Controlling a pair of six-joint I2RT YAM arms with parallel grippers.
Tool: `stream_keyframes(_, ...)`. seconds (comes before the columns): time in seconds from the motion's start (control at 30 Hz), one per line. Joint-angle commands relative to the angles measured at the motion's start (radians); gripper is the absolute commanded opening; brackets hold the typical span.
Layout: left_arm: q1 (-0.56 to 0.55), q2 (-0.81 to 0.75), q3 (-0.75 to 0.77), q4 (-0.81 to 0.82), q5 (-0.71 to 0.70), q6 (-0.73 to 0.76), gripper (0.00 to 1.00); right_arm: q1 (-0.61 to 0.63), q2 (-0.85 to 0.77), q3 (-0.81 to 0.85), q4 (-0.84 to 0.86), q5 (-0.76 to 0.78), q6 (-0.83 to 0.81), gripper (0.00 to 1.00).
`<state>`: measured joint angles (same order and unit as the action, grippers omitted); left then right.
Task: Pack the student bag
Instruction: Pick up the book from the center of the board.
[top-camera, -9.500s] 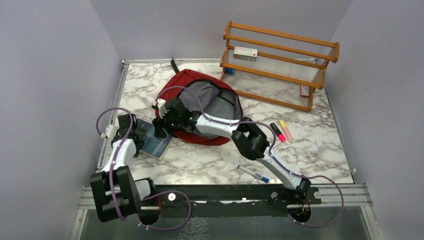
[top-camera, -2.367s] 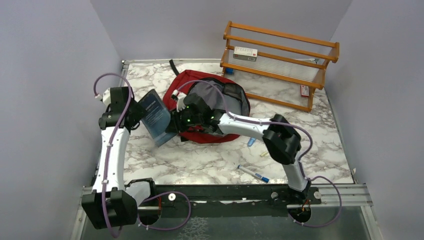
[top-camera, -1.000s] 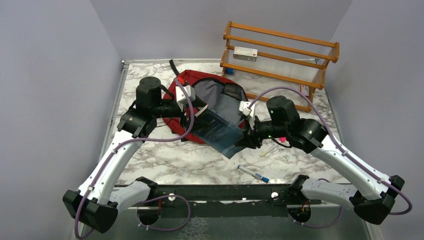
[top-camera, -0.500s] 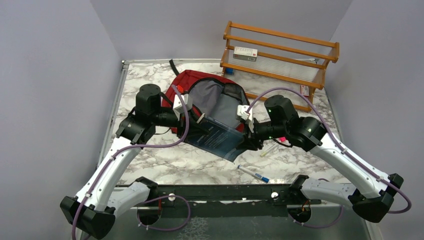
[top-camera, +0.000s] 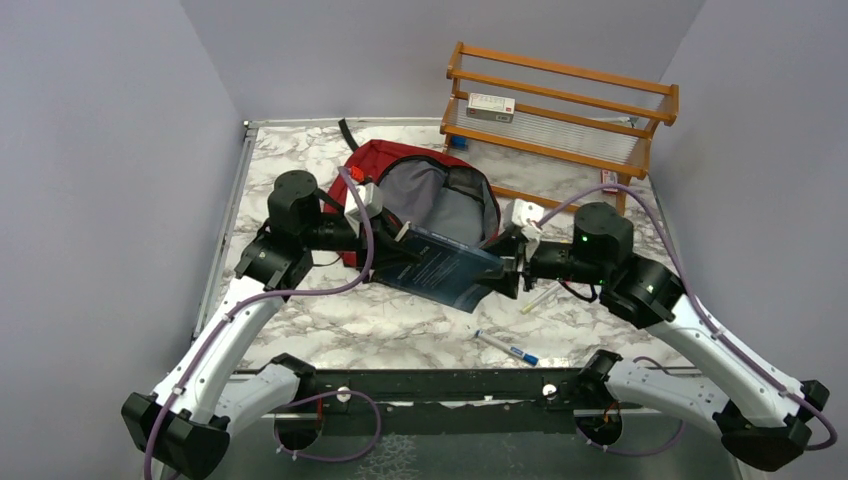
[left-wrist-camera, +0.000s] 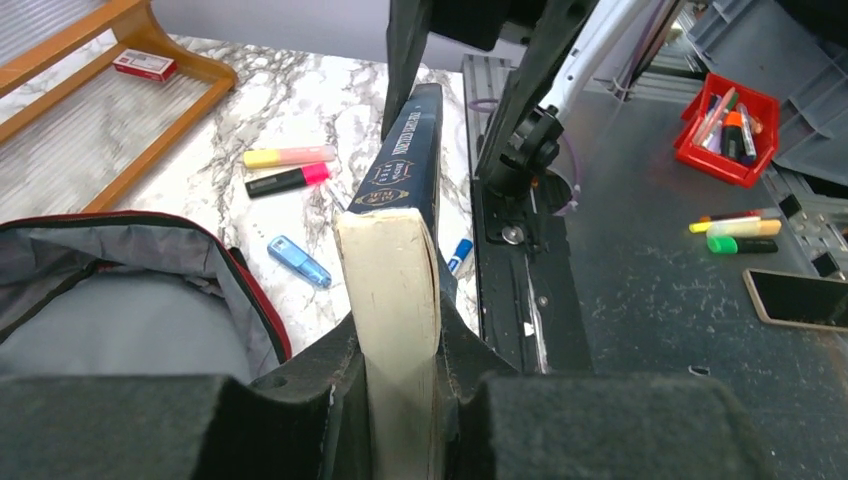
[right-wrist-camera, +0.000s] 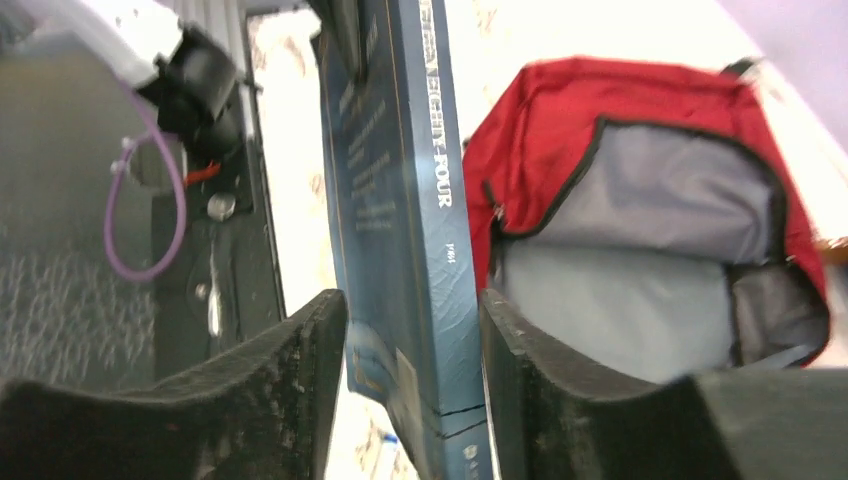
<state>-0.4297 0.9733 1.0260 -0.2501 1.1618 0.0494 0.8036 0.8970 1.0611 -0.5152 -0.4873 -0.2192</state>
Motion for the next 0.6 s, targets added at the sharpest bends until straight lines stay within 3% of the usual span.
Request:
stream_keyframes(0.0, 0.0, -0.068, -0.076, 0.332, -0.018, -0.179, 0.0, 0.004, -0.085, -0.078, 0.307, 0.084, 0.082, 0.6)
stream_keyframes(0.2, 0.0, -0.111, -0.147, 0.576, -0.092, -0.339, 0.0, 0.004, -0.195, -0.223, 0.531, 0.166, 0.171, 0.7)
stream_keyframes(0.57, 0.0, -0.177, -0.136, 0.629, -0.099, -0.356, 0.0, 0.004, -0.297, -0.376, 0.749, 0.409, 0.245, 0.74)
